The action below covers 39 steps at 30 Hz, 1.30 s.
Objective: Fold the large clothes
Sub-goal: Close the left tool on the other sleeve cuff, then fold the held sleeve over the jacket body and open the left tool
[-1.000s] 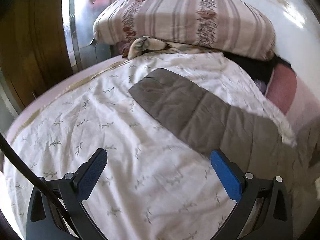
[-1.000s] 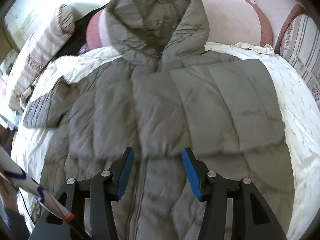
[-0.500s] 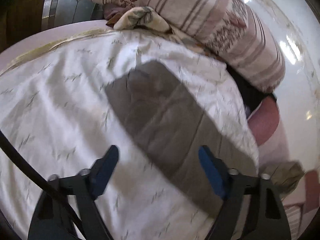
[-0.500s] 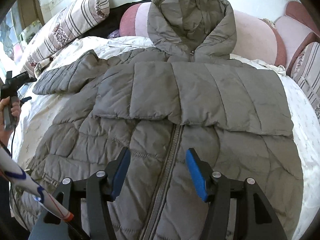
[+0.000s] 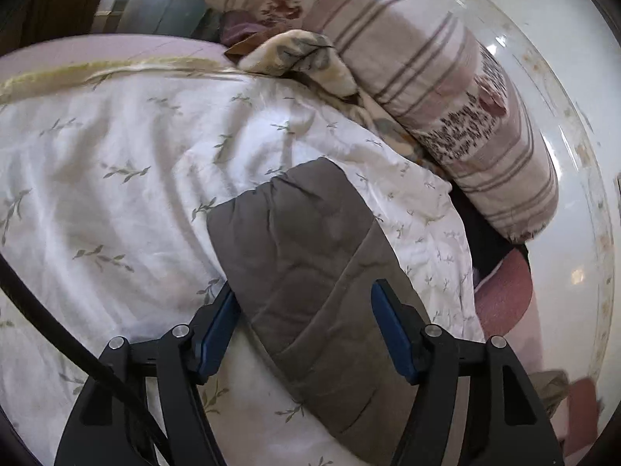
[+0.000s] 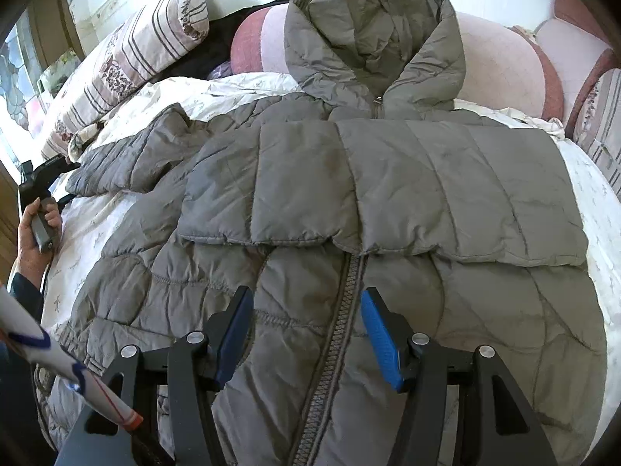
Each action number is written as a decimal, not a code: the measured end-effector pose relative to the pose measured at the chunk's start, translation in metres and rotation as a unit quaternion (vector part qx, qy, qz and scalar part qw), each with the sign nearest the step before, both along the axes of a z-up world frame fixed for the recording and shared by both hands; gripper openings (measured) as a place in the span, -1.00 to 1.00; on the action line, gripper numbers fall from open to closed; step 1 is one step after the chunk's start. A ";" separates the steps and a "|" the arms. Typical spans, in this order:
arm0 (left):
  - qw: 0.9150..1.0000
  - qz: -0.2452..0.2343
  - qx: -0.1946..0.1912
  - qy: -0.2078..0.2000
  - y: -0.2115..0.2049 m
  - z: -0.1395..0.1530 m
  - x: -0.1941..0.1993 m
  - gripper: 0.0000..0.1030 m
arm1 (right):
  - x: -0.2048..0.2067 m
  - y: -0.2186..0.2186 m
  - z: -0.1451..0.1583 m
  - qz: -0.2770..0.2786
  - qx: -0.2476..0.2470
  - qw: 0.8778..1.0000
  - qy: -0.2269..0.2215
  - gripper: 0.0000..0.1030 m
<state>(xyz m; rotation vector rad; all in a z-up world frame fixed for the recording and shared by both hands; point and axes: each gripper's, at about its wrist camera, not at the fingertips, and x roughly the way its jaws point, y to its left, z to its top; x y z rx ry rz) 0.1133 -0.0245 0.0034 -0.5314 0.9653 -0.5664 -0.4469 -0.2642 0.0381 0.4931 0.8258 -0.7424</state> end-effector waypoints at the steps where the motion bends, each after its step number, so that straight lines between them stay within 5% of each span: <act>1: 1.000 0.001 0.006 -0.008 0.000 0.001 -0.001 -0.46 | -0.002 -0.001 0.001 -0.005 0.000 1.000 -0.001 0.21; 2: 1.000 -0.001 0.006 -0.007 0.001 0.002 0.001 -0.66 | -0.005 -0.003 0.002 -0.010 0.000 1.000 -0.005 0.21; 7: 0.999 0.005 0.003 -0.033 0.004 0.019 -0.007 -0.72 | -0.020 -0.012 0.012 -0.039 -0.010 0.999 -0.014 0.21; 19: 0.985 -0.077 -0.029 -0.152 -0.024 0.153 -0.106 -0.72 | -0.093 -0.043 0.056 -0.168 -0.060 0.982 -0.055 0.21; 23: 0.974 -0.116 -0.026 -0.192 -0.040 0.193 -0.164 -0.72 | -0.141 -0.055 0.080 -0.258 -0.099 0.959 -0.062 0.21; 26: 0.964 -0.148 -0.016 -0.220 -0.059 0.211 -0.214 -0.72 | -0.192 -0.069 0.095 -0.349 -0.138 0.925 -0.064 0.27; 31: 0.944 -0.227 0.006 -0.238 -0.110 0.209 -0.300 -0.72 | -0.241 -0.093 0.093 -0.392 -0.109 0.910 -0.076 0.27; 35: 0.931 -0.290 0.025 -0.220 -0.157 0.184 -0.364 -0.72 | -0.259 -0.094 0.094 -0.396 -0.093 0.909 -0.097 0.27; 39: 0.909 -0.356 0.052 -0.212 -0.205 0.147 -0.435 -0.72 | -0.267 -0.090 0.098 -0.393 -0.096 0.908 -0.108 0.27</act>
